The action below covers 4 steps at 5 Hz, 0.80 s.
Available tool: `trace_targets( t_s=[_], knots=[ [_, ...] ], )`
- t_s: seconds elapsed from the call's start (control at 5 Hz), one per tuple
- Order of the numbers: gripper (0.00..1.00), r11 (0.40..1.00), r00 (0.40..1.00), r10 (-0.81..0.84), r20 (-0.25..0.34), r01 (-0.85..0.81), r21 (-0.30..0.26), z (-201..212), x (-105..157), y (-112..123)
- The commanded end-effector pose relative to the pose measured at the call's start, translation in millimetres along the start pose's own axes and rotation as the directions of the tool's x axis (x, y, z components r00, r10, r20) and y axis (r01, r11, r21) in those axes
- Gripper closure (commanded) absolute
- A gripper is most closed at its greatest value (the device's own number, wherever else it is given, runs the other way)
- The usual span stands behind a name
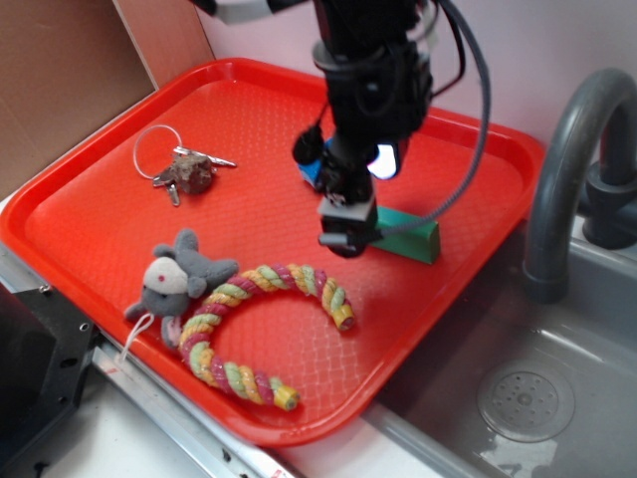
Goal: Grab the green block.
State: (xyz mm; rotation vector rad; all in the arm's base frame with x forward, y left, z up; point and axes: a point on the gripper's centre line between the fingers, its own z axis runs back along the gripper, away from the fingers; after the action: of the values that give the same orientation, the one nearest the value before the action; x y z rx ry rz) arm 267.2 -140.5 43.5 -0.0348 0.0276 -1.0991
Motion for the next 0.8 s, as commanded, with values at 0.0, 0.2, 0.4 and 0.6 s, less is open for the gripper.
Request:
trace_targets(
  t_s=[0.0, 0.2, 0.4, 0.6],
  knots=[
    [0.00, 0.998, 0.997, -0.055, -0.048, 0.056, 0.031, -16.4, 26.6, -25.9],
    [1.00, 0.997, 0.994, -0.058, -0.091, 0.063, 0.053, -22.3, 25.7, -27.6],
    [1.00, 0.996, 0.994, -0.053, -0.098, 0.060, 0.070, -22.0, 25.1, -26.8],
    [1.00, 0.996, 0.996, -0.023, -0.089, 0.031, 0.084, -16.1, 23.9, -26.8]
  ],
)
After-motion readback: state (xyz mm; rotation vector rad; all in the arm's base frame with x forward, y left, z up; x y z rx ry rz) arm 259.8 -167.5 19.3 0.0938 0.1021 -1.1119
